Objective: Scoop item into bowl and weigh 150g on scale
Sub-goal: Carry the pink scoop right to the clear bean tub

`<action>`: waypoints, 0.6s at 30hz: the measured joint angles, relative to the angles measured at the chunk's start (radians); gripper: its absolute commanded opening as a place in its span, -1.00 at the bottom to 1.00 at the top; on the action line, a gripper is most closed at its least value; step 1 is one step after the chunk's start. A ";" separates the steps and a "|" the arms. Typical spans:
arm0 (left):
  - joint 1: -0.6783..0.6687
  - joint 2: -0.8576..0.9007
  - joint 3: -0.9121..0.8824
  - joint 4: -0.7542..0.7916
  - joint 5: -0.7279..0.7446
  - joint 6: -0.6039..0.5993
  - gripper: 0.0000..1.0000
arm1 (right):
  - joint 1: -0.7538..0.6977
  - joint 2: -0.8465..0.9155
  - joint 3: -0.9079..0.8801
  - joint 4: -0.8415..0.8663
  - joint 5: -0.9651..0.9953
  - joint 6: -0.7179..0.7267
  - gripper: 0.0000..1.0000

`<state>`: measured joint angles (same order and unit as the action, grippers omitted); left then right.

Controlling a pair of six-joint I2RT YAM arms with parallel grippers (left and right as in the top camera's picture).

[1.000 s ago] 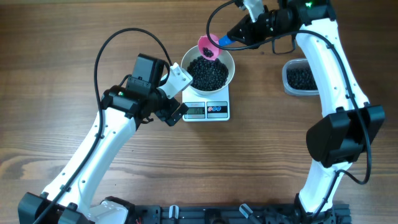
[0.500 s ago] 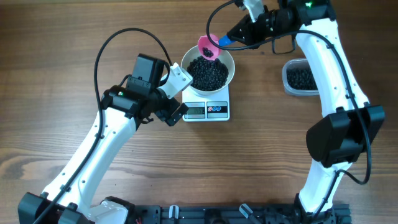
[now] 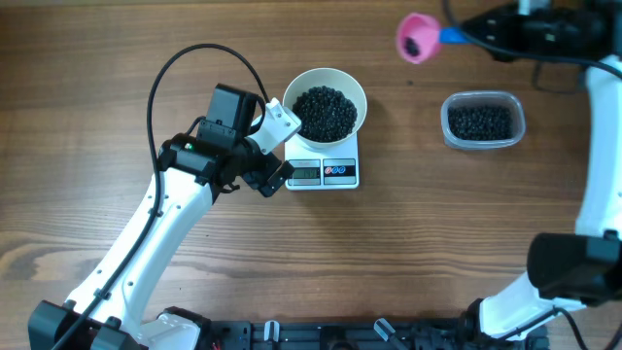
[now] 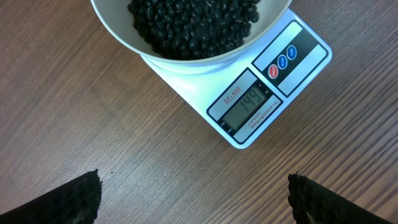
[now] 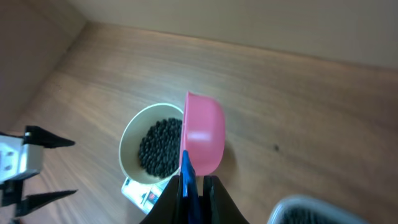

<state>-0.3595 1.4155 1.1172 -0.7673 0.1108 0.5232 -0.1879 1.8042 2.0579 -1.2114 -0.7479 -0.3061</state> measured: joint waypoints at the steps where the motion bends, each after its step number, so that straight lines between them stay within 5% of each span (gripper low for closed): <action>1: 0.000 0.000 0.000 0.000 0.000 0.000 1.00 | -0.023 -0.008 0.001 -0.026 -0.011 0.004 -0.91; 10: 0.000 0.000 0.000 0.000 0.000 0.000 1.00 | -0.097 -0.011 0.002 -0.101 -0.049 0.104 -0.91; 18: 0.000 0.000 0.000 0.000 0.000 0.000 1.00 | -0.058 -0.011 0.002 0.071 -0.061 0.243 -0.92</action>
<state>-0.3599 1.4155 1.1172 -0.7673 0.1108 0.5232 -0.2459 1.7931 2.0594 -1.1400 -0.8089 -0.0631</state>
